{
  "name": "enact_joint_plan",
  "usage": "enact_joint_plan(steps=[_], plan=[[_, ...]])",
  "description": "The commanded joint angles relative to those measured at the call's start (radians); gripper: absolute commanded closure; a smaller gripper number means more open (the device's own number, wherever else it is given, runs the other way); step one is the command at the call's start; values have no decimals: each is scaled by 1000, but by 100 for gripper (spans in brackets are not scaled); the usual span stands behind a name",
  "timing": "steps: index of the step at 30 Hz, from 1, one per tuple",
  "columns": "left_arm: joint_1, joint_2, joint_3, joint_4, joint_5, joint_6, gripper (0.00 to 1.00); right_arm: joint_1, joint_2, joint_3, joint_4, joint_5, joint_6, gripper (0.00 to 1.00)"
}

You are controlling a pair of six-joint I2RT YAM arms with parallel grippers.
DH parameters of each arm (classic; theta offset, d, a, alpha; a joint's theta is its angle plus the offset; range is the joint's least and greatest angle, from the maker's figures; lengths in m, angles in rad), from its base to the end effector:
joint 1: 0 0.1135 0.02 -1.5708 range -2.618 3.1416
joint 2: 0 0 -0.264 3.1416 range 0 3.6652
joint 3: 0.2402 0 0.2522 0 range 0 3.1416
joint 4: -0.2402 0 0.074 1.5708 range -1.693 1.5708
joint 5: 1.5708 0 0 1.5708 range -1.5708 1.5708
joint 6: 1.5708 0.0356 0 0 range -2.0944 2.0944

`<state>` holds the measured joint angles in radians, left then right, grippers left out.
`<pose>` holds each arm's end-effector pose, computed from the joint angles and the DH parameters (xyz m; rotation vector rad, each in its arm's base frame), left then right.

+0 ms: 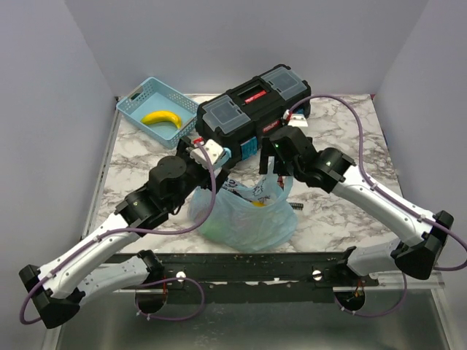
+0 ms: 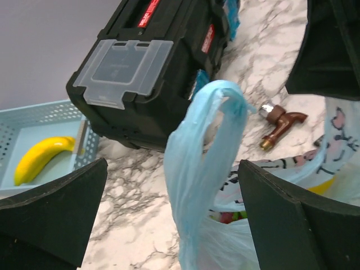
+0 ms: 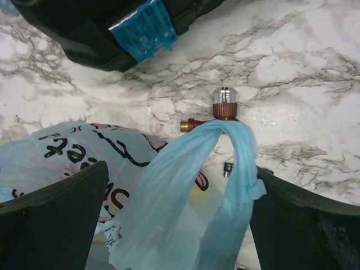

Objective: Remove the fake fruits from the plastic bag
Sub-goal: Adjust the plastic bag at the center of the board.

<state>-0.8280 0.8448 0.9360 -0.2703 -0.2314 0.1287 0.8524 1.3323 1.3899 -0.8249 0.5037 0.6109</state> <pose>0.1346 -0.1345 0.3736 0.6536 1.6289 -0.3091 0.1936 0.1953 0.3710 -0.0265 2.2319 0.2050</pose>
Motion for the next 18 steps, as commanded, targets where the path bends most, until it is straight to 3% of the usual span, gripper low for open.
enact_joint_plan(steps=[1,5,6,8,10,14,18], plan=[[-34,68,53,29,-160,87,1,-10,31,18,-3,-154,-14,0],[-39,132,62,85,-315,108,1,-10,34,-20,41,-210,-1,0],[-39,140,56,116,-335,110,4,-10,34,-26,42,-199,4,4],[-39,151,45,154,-354,101,15,-10,23,-33,40,-153,31,15],[-38,145,35,180,-338,48,33,-10,-19,-61,76,-125,58,39],[32,77,3,239,-123,-139,65,-9,-133,-158,218,-87,145,65],[264,19,-40,348,265,-488,85,-12,-252,-260,360,-34,264,93]])
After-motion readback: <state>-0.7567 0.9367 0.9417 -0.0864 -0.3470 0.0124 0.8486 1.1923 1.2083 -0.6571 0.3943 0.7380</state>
